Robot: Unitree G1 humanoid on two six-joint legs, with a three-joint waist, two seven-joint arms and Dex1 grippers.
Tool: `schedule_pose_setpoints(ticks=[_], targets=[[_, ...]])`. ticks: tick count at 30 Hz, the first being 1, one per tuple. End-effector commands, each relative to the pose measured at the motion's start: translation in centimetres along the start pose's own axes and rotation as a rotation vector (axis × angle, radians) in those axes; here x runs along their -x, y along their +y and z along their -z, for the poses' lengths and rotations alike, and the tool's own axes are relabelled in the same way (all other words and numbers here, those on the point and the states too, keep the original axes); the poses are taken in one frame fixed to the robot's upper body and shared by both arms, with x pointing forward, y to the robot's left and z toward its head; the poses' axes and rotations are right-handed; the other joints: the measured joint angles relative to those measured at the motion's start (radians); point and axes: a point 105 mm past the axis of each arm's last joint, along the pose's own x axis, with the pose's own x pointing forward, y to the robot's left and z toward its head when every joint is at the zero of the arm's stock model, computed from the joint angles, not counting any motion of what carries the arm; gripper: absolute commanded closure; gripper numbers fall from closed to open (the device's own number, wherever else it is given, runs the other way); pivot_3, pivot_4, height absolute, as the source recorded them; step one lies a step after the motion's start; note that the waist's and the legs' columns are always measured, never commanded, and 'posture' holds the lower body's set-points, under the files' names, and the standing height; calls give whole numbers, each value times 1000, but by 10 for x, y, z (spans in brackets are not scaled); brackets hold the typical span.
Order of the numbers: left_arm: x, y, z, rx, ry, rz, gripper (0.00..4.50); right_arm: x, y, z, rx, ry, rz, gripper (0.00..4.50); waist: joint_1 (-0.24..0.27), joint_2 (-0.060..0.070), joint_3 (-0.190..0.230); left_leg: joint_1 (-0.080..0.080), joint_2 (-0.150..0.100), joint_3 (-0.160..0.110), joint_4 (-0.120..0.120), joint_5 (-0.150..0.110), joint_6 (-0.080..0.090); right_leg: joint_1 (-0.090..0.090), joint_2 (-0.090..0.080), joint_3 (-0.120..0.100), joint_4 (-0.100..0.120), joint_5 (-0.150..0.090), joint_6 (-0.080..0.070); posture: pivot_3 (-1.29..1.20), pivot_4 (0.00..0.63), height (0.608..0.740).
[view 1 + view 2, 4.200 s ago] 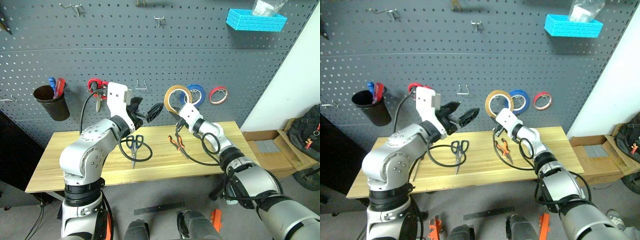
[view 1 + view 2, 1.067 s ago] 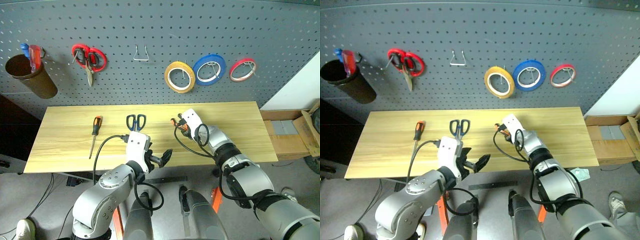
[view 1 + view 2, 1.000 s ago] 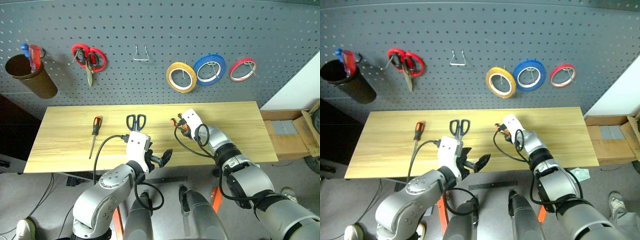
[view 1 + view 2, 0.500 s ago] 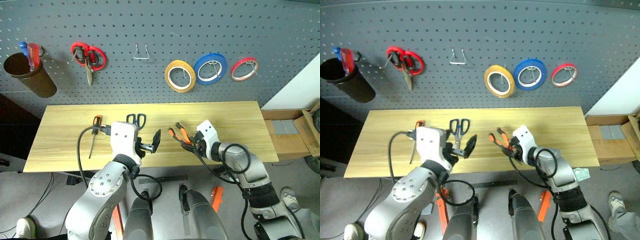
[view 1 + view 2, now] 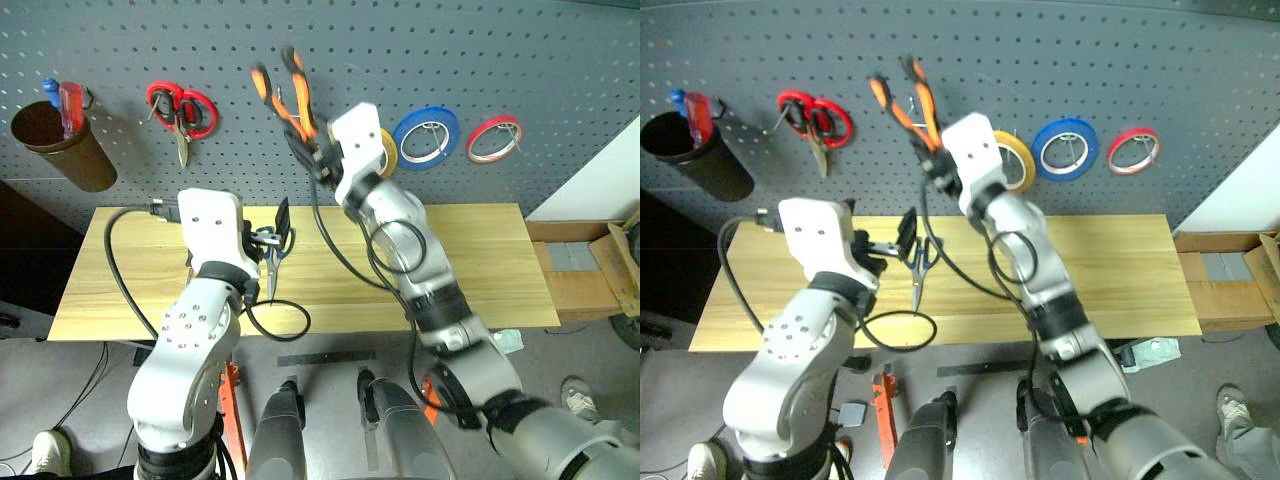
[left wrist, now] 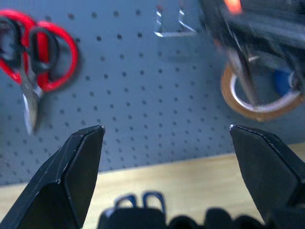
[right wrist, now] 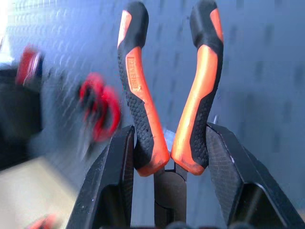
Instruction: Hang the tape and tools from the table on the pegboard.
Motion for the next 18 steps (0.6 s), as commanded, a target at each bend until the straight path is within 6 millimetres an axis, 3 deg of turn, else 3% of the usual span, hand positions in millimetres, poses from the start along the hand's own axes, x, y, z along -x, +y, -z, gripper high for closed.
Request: schedule_pose_setpoints(ticks=[1, 5, 18], targets=[[-1, 2, -5, -12, -34, 5, 0, -15, -12, -23, 33, -133, 85, 2714, 5, 0, 0, 0, 0, 0, 0, 0, 0, 0, -1, 0, 0, 0, 0, 139, 326, 740], [-1, -2, 2, -5, -15, 30, 0, -36, -8, -38, 68, -184, 111, 2714, 8, 0, 0, -3, 0, 2, 0, -2, -2, -1, -2, 1, -1, 0, 0, 139, 331, 740], [7, -9, 12, 39, 28, 53, 0, -52, 0, -55, 45, -230, 133, 2714, 17, 0, 0, -2, 0, 0, 2, -2, -3, -1, -2, -1, 0, 0, 0, 154, 321, 740]])
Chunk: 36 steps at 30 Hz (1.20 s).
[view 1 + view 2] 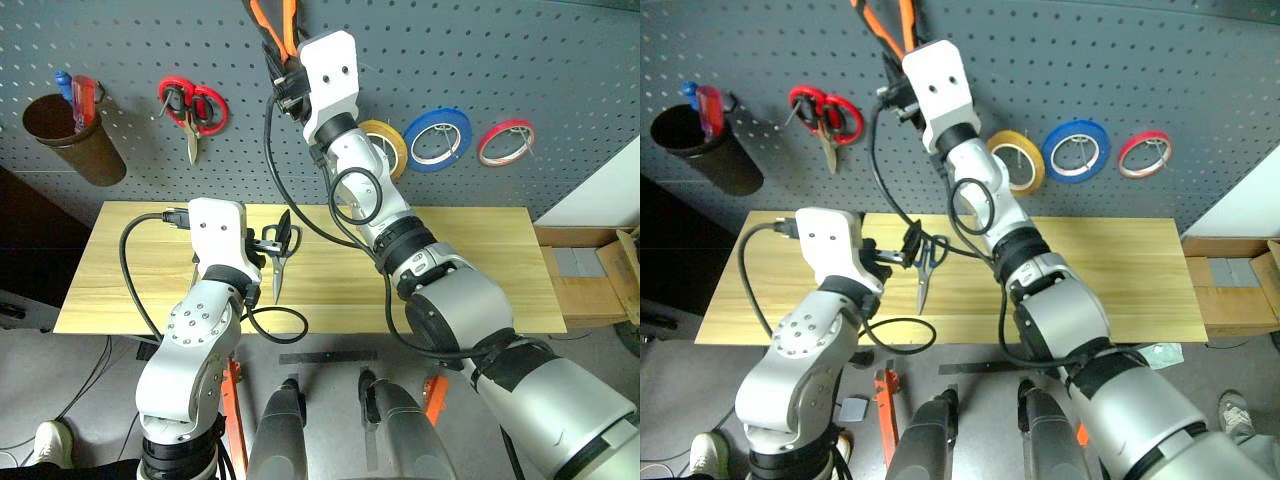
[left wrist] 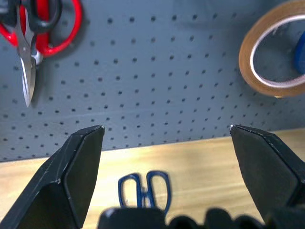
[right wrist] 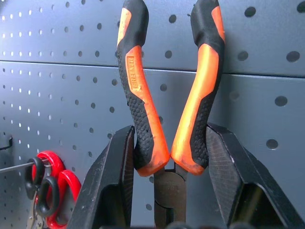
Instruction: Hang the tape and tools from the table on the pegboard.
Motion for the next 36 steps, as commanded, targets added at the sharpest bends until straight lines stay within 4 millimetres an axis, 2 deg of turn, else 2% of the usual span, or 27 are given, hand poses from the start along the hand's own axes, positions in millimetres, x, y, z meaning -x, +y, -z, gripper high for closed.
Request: schedule_pose_setpoints(ticks=[1, 4, 8, 14, 17, 20, 24, 33, 36], targets=[[6, -4, -13, 0, -55, 14, 0, -15, 6, -32, -12, -102, -2, 2714, 0, 0, 0, 0, 0, 0, 0, 0, 0, 0, 0, 0, 0, 0, 0, 156, 321, 740], [7, -6, -14, 3, -53, 18, 0, -18, 4, -26, -14, -51, -3, 2714, 0, 0, 0, 0, 0, 0, 0, 0, 0, 0, 0, 0, 0, 0, 0, 159, 318, 740], [9, -8, -13, 7, -43, 26, 0, -19, 5, -5, -8, 96, -41, 2714, 0, 0, 0, 0, 0, 0, 0, 0, 0, 0, 0, 0, 0, 0, 0, 156, 319, 740], [9, -10, -15, 8, -40, 29, 0, -11, -2, 22, -24, 248, -58, 2714, 1, 0, 0, 1, 0, -1, 3, 0, 0, 2, 0, -1, 2, 0, 0, 169, 317, 740], [12, -9, -15, 16, -32, 26, 0, -3, -11, 34, -16, 282, -34, 2714, 1, 0, 0, 2, 0, -2, 7, 0, 0, 3, 0, -2, 3, 1, -1, 173, 324, 740], [14, -9, -12, 14, -19, 28, 0, -1, -16, 35, -11, 277, -23, 2714, 1, 0, 0, 2, 0, -5, 12, 0, 0, 6, 1, -3, 4, 1, -1, 166, 329, 740], [14, -7, -11, 16, -13, 30, 0, -5, -24, 25, -12, 223, 14, 2714, 3, 0, 0, 2, 0, -6, 14, 0, 0, 7, 1, -3, 4, 1, 0, 157, 324, 740], [9, -10, -13, 24, -24, 35, 0, -20, -38, -33, 63, -57, 124, 2714, 5, 0, 0, -1, 0, -10, 13, 0, 0, 7, 1, -3, 2, 1, 0, 157, 315, 740], [11, -9, -12, 23, -23, 30, 0, -21, -38, -39, 68, -84, 144, 2714, 5, 0, 0, -1, 0, -11, 13, 0, 0, 7, 1, -3, 2, 1, 0, 163, 313, 740]])
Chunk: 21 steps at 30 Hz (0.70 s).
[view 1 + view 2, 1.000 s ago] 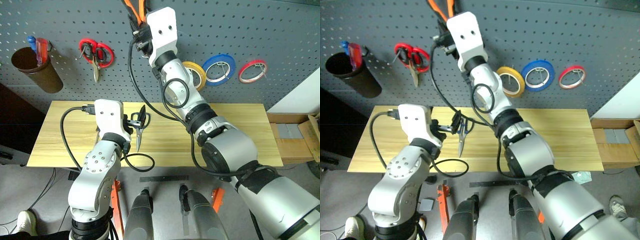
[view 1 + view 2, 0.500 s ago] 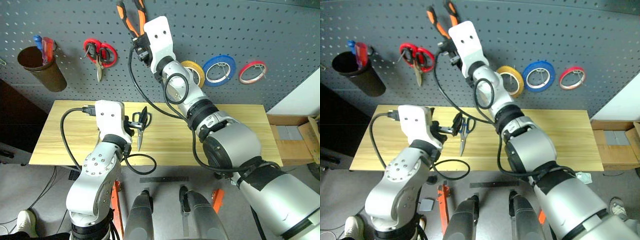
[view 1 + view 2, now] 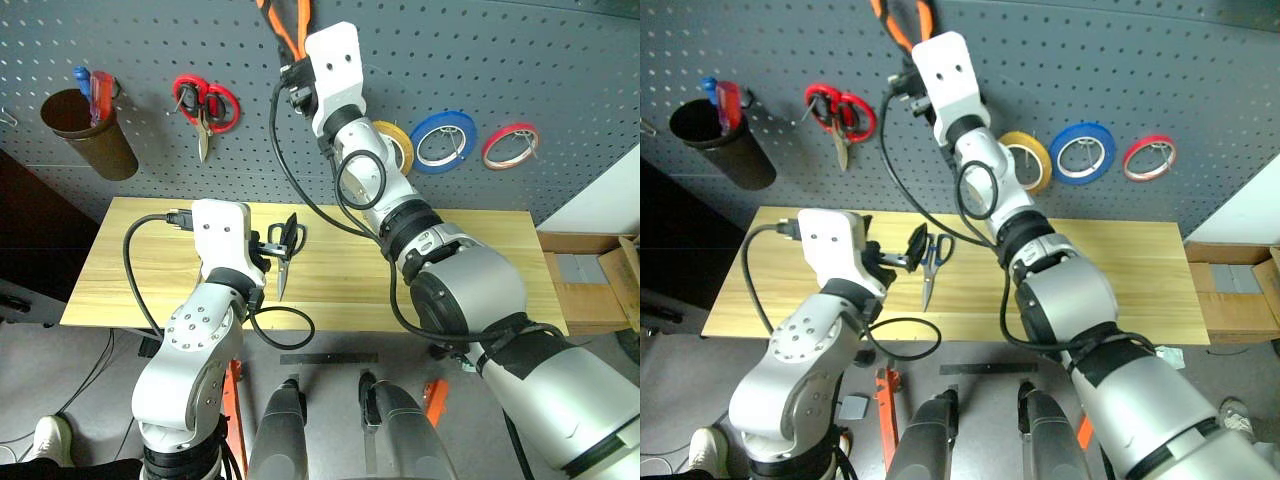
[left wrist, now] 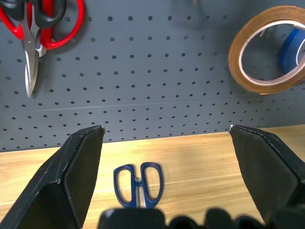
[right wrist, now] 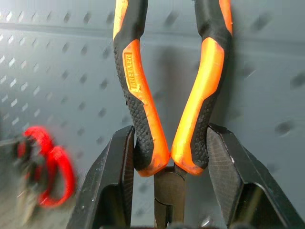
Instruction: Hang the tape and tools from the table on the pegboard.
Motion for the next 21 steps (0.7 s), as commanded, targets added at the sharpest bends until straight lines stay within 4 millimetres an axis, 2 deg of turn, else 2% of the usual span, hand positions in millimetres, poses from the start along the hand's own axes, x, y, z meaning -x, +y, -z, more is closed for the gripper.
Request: schedule_pose_setpoints(ticks=[1, 6, 10, 12, 21], targets=[[5, 0, -10, -5, -49, -3, 0, -12, -9, -46, -2, -167, 58, 2714, -2, 0, 0, 0, 0, 0, 0, 0, 0, 0, 0, 0, 0, 0, 0, 170, 314, 740], [8, 2, -10, -9, -46, -10, 0, -5, 0, -22, -15, -91, 40, 2714, -4, 0, 0, 0, 1, 0, -1, 0, 0, 0, 0, 0, 0, 0, 0, 185, 314, 740], [12, 2, -9, -14, -37, -13, 0, 3, 0, 3, -52, -4, 50, 2714, -2, 0, 0, 0, 1, -1, -1, 0, 0, 0, 0, 0, 0, 0, -1, 194, 318, 740], [13, 1, -9, -15, -32, -11, 0, 5, -1, 9, -57, 14, 53, 2714, -2, 0, 0, 0, 1, 0, -1, 0, 0, 0, 0, 0, 0, 0, -1, 192, 317, 740], [9, 1, -10, -16, -30, 0, 0, 3, -6, 7, -40, 19, 62, 2714, -2, 0, 0, 1, 0, -1, 0, 0, 0, 1, 0, 0, 1, 0, -1, 184, 322, 740]])
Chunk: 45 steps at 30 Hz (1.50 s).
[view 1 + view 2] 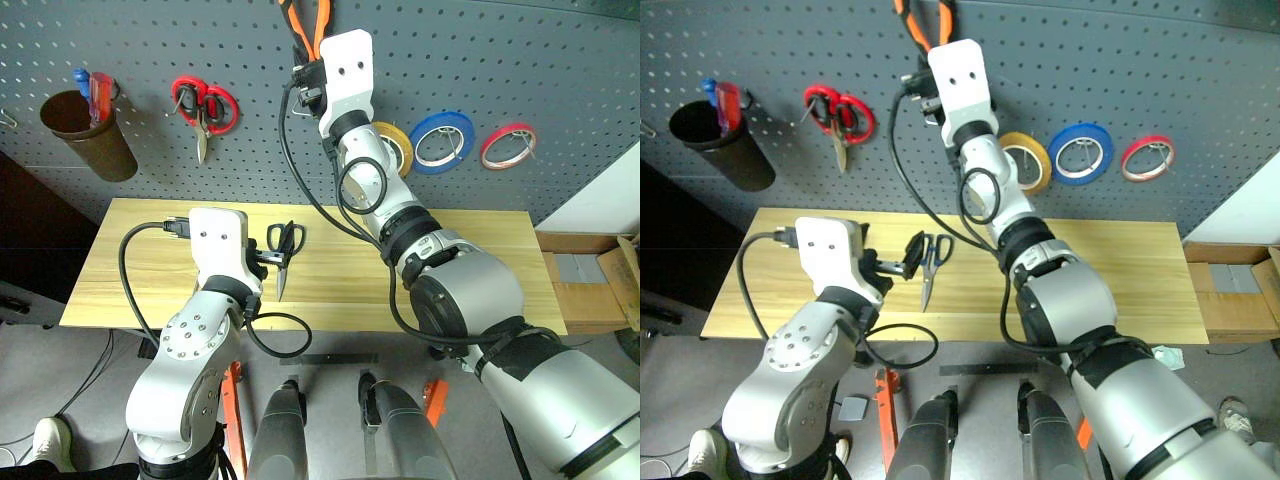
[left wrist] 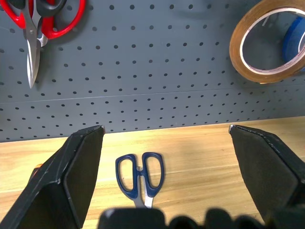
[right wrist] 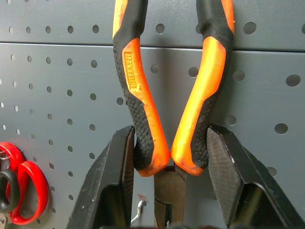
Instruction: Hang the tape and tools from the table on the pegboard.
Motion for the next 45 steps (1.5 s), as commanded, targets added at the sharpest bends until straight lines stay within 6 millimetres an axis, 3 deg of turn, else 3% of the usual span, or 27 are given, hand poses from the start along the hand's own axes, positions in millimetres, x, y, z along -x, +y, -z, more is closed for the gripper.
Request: schedule_pose_setpoints(ticks=[1, 12, 17, 35, 45], targets=[[3, 0, -13, -11, -52, 1, 0, -4, -5, -7, 0, -13, 14, 2714, 0, 0, 0, 0, 0, 0, 0, 0, 0, 0, 0, 0, 0, 0, 0, 183, 321, 740], [5, 0, -10, -6, -50, -5, 0, -13, -5, -34, -17, -94, 27, 2714, 0, 0, 0, 0, 0, 0, 0, 0, 0, 0, 0, 0, 0, 0, 0, 188, 314, 740], [6, 2, -10, -9, -48, -11, 0, -13, 1, -36, -36, -102, 20, 2714, 0, 0, 0, -1, 0, 0, -1, 0, 0, 0, 0, 0, -1, 0, 0, 195, 314, 740], [6, 5, -10, -22, -42, -16, 0, 1, 12, 7, -27, 39, -2, 2714, 0, 0, 0, 0, 0, 0, -1, 0, 0, 0, 0, 0, -1, 0, 0, 196, 321, 740], [6, 5, -10, -24, -41, -15, 0, 18, 30, 40, 43, 148, -95, 2714, 0, 0, 0, 0, 0, 0, -1, 0, 0, 0, 0, 0, -1, 0, 0, 190, 326, 740]])
